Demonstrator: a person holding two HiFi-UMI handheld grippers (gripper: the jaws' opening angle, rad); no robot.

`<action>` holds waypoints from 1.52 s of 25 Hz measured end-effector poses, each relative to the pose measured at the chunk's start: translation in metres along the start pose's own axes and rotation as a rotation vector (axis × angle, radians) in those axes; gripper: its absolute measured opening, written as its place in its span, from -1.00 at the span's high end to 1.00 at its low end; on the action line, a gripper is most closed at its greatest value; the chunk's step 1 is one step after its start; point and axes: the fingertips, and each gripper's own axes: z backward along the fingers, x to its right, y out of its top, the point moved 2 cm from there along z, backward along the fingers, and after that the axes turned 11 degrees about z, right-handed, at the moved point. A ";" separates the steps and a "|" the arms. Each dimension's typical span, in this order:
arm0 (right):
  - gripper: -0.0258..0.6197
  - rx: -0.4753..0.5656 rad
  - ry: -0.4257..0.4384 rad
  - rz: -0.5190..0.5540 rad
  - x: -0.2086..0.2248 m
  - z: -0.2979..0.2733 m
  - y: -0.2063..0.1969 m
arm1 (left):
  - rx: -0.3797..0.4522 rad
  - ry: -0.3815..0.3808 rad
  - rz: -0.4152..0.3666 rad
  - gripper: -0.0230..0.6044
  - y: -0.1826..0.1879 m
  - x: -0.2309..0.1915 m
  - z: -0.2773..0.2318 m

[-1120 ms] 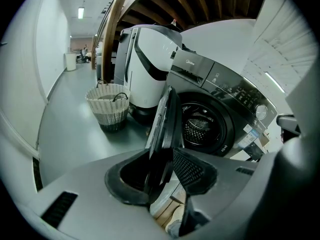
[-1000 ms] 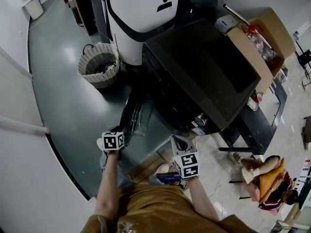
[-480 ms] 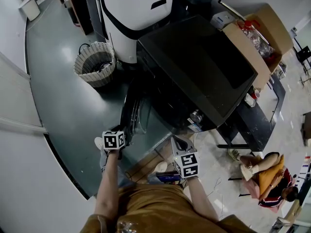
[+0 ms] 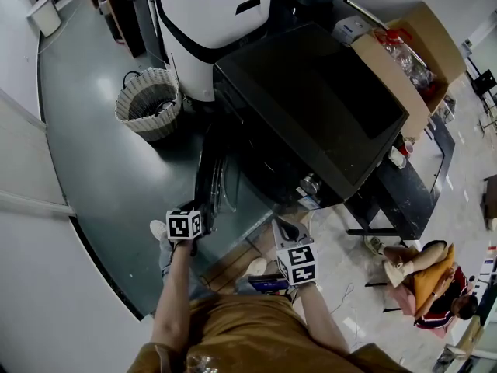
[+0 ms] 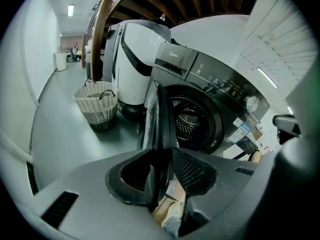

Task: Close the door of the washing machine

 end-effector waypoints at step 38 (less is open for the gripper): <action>0.88 -0.005 -0.049 -0.062 0.008 0.021 -0.020 | -0.069 -0.058 -0.068 0.44 -0.010 0.051 -0.020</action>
